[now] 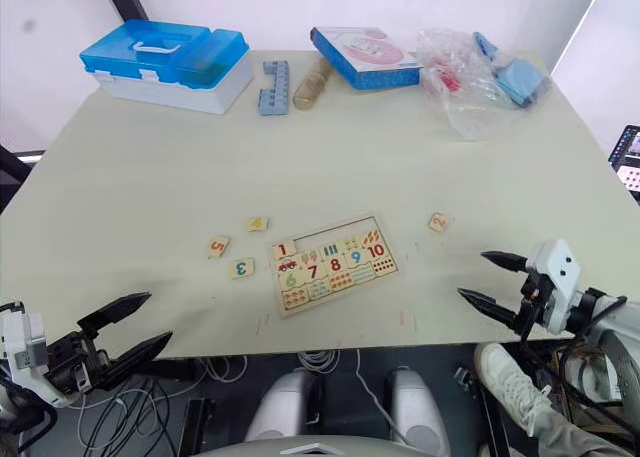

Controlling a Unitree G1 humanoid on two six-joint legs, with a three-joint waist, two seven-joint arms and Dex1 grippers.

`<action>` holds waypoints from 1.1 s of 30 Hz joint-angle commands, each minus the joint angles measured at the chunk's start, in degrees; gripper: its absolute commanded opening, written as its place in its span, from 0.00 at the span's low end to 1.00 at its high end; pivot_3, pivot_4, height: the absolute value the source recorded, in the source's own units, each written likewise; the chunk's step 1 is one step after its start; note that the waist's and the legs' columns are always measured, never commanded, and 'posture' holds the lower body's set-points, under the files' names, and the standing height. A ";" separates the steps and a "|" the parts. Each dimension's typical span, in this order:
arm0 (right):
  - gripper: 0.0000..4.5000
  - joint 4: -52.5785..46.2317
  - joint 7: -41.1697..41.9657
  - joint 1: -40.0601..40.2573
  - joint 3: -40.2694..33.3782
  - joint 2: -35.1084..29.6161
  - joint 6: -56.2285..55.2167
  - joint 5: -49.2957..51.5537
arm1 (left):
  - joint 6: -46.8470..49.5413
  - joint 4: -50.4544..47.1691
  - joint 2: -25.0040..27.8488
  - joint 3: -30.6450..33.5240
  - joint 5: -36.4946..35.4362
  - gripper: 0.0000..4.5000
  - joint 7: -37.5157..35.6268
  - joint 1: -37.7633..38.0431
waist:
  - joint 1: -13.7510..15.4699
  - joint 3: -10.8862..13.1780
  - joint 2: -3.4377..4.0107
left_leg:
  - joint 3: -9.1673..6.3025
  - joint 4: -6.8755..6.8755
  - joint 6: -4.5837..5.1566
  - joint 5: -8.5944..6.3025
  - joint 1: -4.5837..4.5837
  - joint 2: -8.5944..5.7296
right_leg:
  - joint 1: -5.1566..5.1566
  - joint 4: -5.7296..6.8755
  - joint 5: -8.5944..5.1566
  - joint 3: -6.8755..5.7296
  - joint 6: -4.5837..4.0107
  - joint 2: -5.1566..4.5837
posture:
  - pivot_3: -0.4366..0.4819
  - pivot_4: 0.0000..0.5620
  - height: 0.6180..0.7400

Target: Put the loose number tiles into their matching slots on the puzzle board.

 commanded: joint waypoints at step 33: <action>0.31 56.25 9.72 -44.83 22.30 5.22 -17.13 -18.62 | 8.86 -14.16 2.78 1.41 -9.76 1.00 0.93 -1.28 | 0.10 0.02 0.05 | 0.09 0.04 0.01 0.02 0.03 -0.01 | 0.07 0.07 0.08 0.05 0.10 0.09 | 0.48 0.27 1.00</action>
